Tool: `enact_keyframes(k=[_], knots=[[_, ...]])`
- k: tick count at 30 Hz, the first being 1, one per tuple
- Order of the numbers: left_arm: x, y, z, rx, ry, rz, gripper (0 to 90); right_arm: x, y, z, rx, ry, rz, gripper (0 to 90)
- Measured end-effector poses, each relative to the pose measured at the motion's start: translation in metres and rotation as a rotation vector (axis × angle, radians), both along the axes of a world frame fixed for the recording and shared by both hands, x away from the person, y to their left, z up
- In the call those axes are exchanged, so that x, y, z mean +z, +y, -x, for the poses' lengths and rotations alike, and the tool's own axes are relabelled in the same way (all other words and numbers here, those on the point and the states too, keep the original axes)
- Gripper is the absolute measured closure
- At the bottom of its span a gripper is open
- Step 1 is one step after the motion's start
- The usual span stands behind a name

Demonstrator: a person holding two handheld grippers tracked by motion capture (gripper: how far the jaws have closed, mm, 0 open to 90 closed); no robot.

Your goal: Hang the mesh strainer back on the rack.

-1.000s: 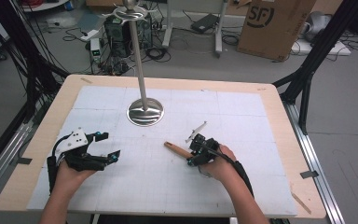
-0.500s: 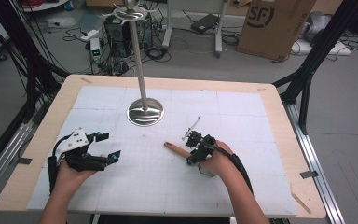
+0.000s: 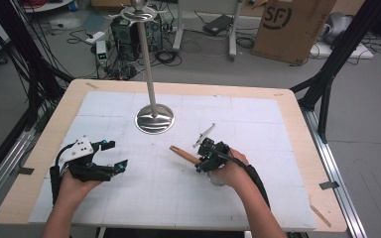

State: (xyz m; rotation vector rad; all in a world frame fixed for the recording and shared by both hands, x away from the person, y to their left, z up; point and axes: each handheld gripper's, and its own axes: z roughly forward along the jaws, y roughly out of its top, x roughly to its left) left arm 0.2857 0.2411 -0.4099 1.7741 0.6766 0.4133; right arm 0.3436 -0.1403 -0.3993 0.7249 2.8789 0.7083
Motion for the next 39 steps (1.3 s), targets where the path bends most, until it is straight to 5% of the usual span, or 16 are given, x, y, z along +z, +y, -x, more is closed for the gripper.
enact_keyframes(k=[12, 21, 39], knots=[[0.0, -0.001, 0.0, -0.001, 0.0, -0.003, 16.5, 0.034, -0.019, 0.005, -0.019, -0.109, -0.265, 68.1], [0.0, 0.0, 0.0, 0.0, -0.001, -0.001, 16.5, 0.051, -0.023, 0.001, -0.017, -0.139, -0.333, 68.1], [0.0, -0.001, 0.0, -0.004, 0.0, 0.007, 16.5, 0.117, -0.019, -0.016, -0.022, -0.255, -0.489, 68.1]])
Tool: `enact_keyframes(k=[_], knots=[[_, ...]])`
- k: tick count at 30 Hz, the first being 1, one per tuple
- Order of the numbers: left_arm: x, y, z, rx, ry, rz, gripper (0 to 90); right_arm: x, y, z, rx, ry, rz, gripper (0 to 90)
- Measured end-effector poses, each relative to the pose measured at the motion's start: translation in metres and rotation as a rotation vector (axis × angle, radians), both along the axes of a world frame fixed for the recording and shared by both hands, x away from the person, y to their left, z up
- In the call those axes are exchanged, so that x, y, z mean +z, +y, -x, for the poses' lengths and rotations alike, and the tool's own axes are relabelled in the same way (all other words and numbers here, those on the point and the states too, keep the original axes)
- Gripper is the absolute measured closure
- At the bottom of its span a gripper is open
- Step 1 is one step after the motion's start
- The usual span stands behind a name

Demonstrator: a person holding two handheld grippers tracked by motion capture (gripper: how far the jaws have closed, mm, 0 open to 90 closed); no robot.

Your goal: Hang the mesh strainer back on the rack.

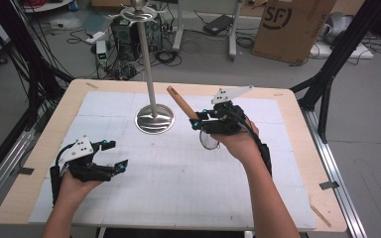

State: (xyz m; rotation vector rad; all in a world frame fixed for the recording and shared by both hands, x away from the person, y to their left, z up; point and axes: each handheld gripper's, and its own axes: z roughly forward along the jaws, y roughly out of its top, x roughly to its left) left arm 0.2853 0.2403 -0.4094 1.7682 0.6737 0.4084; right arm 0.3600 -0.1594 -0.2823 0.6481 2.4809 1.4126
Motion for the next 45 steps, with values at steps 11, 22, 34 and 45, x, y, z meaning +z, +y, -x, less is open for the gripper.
enact_keyframes(k=[11, 22, 34, 45], knots=[[0.0, 0.0, 0.0, -0.004, 0.0, 0.002, 16.5, 0.034, 0.009, -0.012, 0.007, -0.064, -0.043, 68.0], [0.0, -0.001, 0.0, -0.006, 0.0, 0.003, 16.5, 0.055, 0.012, -0.023, -0.002, -0.104, -0.082, 68.0], [0.0, -0.001, -0.001, -0.007, -0.001, 0.005, 16.5, 0.071, 0.017, -0.036, -0.039, -0.127, -0.092, 68.0], [0.0, 0.0, 0.0, -0.009, 0.001, 0.008, 16.5, 0.094, 0.023, -0.047, -0.065, -0.157, -0.096, 68.0]])
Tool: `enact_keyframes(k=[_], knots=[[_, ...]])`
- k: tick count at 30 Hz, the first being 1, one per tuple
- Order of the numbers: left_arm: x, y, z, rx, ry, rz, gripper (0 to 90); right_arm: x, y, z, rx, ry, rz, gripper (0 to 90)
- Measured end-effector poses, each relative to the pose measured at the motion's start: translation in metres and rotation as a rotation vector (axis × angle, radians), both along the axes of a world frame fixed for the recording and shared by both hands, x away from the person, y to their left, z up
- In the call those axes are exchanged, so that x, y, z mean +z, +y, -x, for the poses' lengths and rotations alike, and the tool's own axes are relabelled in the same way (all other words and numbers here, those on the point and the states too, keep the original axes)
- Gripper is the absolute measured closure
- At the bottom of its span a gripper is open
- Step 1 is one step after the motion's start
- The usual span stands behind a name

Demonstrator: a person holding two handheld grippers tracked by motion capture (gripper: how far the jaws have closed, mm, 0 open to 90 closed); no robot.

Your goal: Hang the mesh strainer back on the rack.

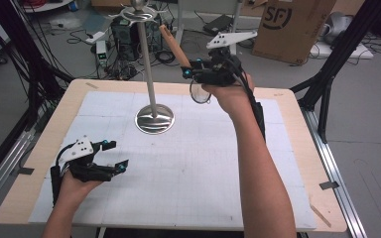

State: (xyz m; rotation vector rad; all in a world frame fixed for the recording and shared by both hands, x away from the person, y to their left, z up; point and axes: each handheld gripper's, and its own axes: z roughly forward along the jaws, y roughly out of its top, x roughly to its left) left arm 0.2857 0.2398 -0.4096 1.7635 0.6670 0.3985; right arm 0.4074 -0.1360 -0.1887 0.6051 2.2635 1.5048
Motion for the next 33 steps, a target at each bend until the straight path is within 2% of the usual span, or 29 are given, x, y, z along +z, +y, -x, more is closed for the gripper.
enact_keyframes(k=[6, 16, 17, 23, 25, 26, 33], knots=[[0.0, 0.0, 0.0, 0.0, 0.0, 0.003, 16.5, 0.009, 0.006, -0.007, -0.013, 0.002, 0.001, 67.9], [0.0, 0.002, 0.0, -0.003, -0.001, 0.009, 16.5, 0.015, 0.015, -0.018, -0.046, 0.009, 0.023, 68.0], [0.0, 0.002, 0.0, -0.001, -0.001, 0.009, 16.5, 0.015, 0.016, -0.019, -0.043, -0.001, 0.023, 68.0], [0.0, 0.002, 0.0, -0.001, -0.001, 0.012, 16.5, 0.011, 0.026, -0.023, -0.05, 0.013, 0.043, 67.9], [0.0, 0.002, 0.0, 0.0, -0.003, 0.012, 16.5, 0.008, 0.028, -0.025, -0.052, 0.024, 0.036, 67.9], [0.0, 0.002, 0.0, 0.0, -0.003, 0.012, 16.5, 0.007, 0.03, -0.027, -0.048, 0.011, 0.037, 67.9], [0.0, 0.002, -0.001, -0.001, -0.002, 0.01, 16.5, 0.001, 0.039, -0.031, -0.047, 0.038, 0.048, 67.8]])
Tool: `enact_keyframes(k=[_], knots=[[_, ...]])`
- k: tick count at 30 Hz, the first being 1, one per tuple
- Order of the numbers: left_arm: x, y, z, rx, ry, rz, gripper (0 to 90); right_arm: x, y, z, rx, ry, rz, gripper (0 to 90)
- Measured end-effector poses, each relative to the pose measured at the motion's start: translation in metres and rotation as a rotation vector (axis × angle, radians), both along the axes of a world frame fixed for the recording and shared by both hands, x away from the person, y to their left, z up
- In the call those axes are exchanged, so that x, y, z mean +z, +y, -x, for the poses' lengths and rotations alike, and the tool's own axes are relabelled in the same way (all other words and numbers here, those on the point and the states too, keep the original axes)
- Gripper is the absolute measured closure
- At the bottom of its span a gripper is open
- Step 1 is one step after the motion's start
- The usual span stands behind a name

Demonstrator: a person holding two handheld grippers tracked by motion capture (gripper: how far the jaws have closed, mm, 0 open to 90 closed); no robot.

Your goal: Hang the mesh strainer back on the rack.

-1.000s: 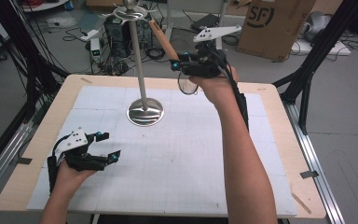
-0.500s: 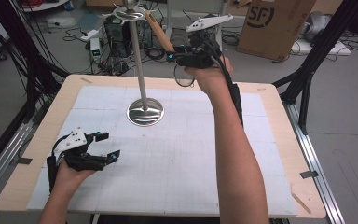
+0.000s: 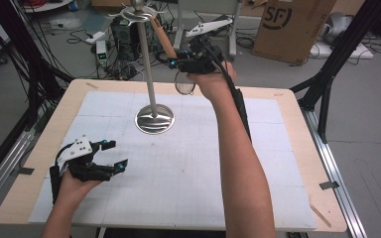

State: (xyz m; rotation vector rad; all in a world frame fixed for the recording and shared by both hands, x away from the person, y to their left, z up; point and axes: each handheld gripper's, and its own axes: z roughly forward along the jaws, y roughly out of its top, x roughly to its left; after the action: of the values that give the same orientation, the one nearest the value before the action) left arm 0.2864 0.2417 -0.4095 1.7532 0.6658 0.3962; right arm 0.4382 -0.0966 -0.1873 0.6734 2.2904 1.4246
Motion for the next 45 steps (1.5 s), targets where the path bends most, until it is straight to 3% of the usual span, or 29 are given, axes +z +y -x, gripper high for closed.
enact_keyframes(k=[20, 24, 35, 38, 45], knots=[[0.0, 0.0, 0.0, -0.001, 0.002, 0.006, 16.5, -0.014, 0.028, -0.015, -0.02, 0.005, 0.037, 67.5], [0.0, -0.001, 0.0, -0.005, 0.001, -0.002, 16.5, -0.014, 0.031, -0.015, -0.022, -0.008, 0.047, 60.3], [-0.001, -0.002, 0.0, -0.008, 0.002, -0.011, 16.5, -0.009, 0.02, -0.004, -0.042, -0.033, 0.049, 45.2], [-0.001, -0.002, 0.0, -0.01, 0.005, -0.015, 16.5, -0.011, 0.015, 0.0, -0.027, -0.049, 0.057, 43.7], [-0.001, -0.003, 0.001, -0.009, 0.005, -0.02, 16.5, -0.016, 0.002, 0.009, -0.026, -0.036, 0.052, 40.3]])
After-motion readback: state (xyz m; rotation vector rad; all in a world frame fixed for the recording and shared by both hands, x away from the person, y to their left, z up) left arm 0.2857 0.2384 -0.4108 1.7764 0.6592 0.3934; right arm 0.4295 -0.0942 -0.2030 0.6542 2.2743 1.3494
